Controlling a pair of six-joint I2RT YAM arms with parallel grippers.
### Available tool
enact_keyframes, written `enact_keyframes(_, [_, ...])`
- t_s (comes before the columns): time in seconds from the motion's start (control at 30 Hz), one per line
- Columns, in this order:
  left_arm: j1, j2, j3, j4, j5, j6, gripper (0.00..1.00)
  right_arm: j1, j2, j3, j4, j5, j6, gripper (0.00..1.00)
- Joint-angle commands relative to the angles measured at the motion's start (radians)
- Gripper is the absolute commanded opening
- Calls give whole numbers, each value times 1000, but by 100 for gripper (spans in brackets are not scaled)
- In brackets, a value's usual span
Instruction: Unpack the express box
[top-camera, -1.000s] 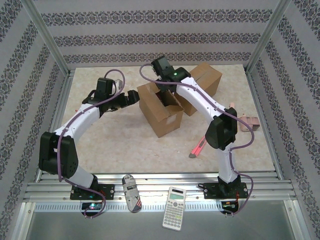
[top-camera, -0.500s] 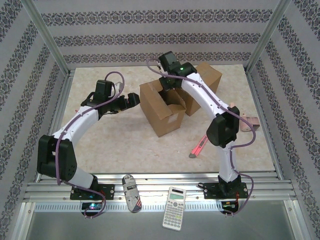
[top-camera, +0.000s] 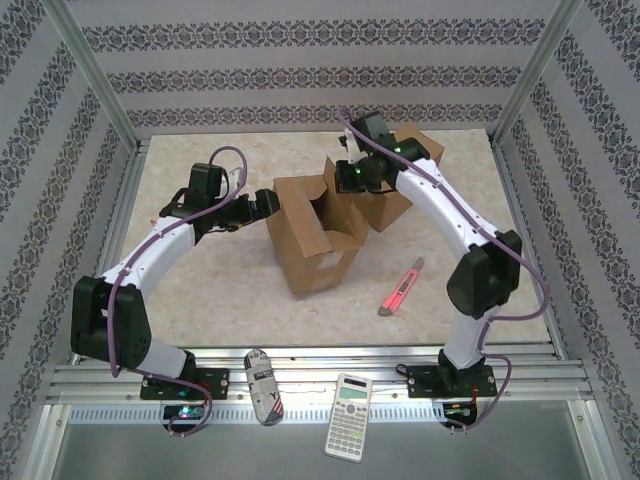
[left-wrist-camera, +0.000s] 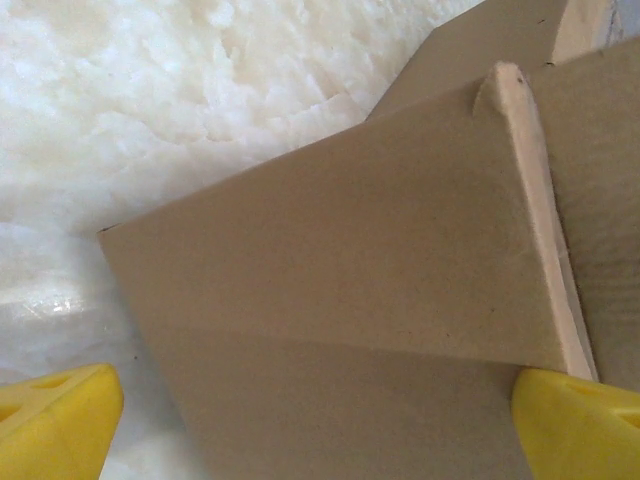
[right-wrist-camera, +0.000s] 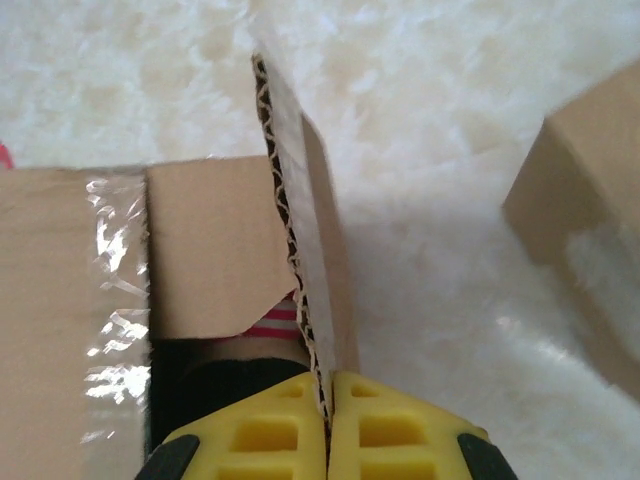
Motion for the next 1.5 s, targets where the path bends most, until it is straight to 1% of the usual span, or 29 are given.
enact_keyframes(0.0, [-9,27,-21,65,35,-22,100,-14,-117,-134,200,-184,188,0])
enact_keyframes(0.2, [-32,75,-46,127,45,-40,100,-29,-257,-429,531,-307,416,0])
enact_keyframes(0.37, [-54,133,-72,163,44,-49,100,-29,-329,-643,792,-340,570,0])
enact_keyframes(0.47, [-62,151,-89,183,38,-54,100,-29,-347,-755,908,-339,632,0])
enact_keyframes(0.57, [-64,139,-84,174,26,-49,100,-32,-352,-851,998,-332,675,0])
enact_keyframes(0.67, [-65,115,-28,90,-13,-8,100,-32,-361,-916,1044,-322,697,0])
enact_keyframes(0.73, [-67,102,18,12,-52,30,100,-31,-373,-938,1047,-316,698,0])
enact_keyframes(0.83, [-66,89,72,-69,-100,70,100,-36,-405,-936,992,-304,674,0])
enact_keyframes(0.87, [-67,87,82,-83,-108,77,100,-41,-418,-923,954,-304,659,3])
enact_keyframes(0.9, [-67,85,86,-92,-112,80,100,-48,-429,-906,914,-305,647,11])
enact_keyframes(0.93, [-66,82,88,-96,-113,82,100,-55,-442,-884,870,-311,632,22])
enact_keyframes(0.97, [-66,79,87,-97,-115,81,100,-63,-457,-861,832,-318,612,34])
enact_keyframes(1.0, [-66,75,84,-96,-115,79,100,-69,-470,-835,787,-322,590,51])
enact_keyframes(1.1, [-67,63,79,-95,-120,78,100,-75,-498,-734,612,-304,520,90])
enact_keyframes(1.13, [-67,60,79,-94,-122,79,100,-73,-503,-703,557,-295,498,96])
enact_keyframes(1.17, [-68,57,81,-97,-124,79,100,-73,-507,-676,510,-291,484,98])
enact_keyframes(1.33, [-68,47,116,-140,-128,95,100,-72,-494,-548,279,-257,451,98])
enact_keyframes(1.4, [-71,42,133,-167,-143,108,100,-56,-467,-468,141,-201,409,98])
enact_keyframes(1.47, [-71,37,147,-190,-159,122,100,-38,-441,-401,42,-148,382,98])
